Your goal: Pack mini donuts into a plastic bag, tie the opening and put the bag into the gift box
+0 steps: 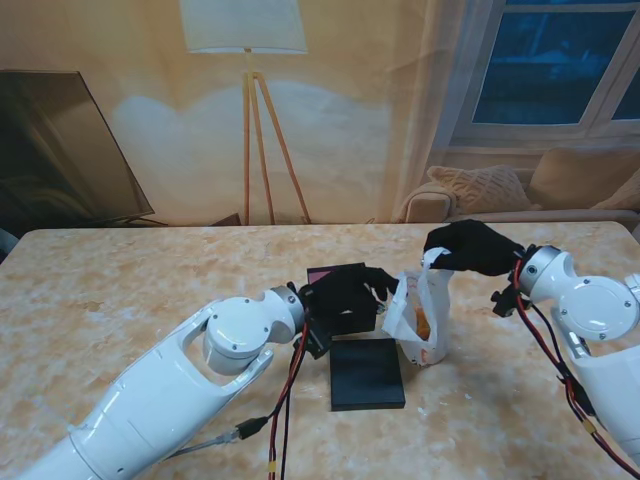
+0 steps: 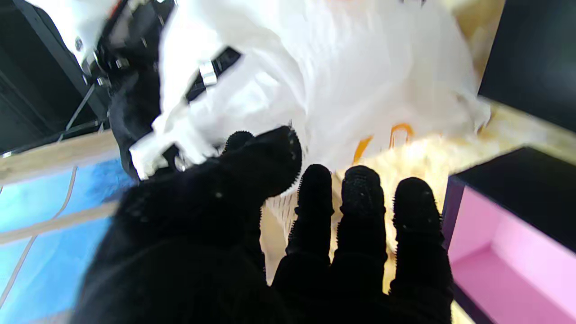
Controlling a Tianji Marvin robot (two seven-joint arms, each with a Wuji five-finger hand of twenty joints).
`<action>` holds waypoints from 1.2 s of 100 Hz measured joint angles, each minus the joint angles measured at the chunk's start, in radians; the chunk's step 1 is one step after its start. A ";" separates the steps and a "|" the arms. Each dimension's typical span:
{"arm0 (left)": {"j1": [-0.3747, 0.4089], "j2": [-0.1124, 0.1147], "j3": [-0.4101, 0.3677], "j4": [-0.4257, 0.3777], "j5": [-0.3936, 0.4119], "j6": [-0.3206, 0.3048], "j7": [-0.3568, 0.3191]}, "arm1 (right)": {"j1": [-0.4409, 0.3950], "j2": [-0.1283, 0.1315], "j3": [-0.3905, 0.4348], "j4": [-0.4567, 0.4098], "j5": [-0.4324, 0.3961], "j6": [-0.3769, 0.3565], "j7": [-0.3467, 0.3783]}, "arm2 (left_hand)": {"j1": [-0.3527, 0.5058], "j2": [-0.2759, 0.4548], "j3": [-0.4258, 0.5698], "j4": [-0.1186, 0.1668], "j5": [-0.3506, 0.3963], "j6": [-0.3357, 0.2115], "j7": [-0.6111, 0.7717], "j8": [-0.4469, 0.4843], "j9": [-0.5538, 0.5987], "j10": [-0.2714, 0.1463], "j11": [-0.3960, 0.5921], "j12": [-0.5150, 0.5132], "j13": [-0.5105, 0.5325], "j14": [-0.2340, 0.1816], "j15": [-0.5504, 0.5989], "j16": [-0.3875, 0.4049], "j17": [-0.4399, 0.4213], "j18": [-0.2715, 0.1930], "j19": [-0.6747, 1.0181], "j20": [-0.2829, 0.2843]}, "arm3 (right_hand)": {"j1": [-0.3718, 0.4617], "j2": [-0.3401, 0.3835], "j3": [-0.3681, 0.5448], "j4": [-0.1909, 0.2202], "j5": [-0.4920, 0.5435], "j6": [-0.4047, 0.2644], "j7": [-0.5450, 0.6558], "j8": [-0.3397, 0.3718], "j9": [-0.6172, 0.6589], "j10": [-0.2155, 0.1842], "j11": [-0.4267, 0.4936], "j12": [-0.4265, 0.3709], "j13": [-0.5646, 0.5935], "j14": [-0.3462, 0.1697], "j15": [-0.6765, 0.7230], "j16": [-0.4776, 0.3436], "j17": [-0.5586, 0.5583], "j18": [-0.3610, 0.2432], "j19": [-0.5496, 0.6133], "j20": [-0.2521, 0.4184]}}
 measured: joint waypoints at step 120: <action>0.029 -0.066 0.035 -0.025 0.096 0.051 0.192 | 0.006 0.000 -0.022 -0.003 -0.011 -0.005 -0.008 | -0.250 -0.182 0.133 0.012 -0.135 0.077 -0.139 -0.043 -0.124 -0.002 -0.390 -0.736 -0.184 0.015 -0.658 -0.780 -0.108 0.001 -0.278 -0.280 | 0.000 0.000 0.000 0.000 0.000 0.000 0.000 0.000 0.000 0.000 0.000 0.000 0.000 0.000 0.000 0.000 0.000 0.001 0.008 0.011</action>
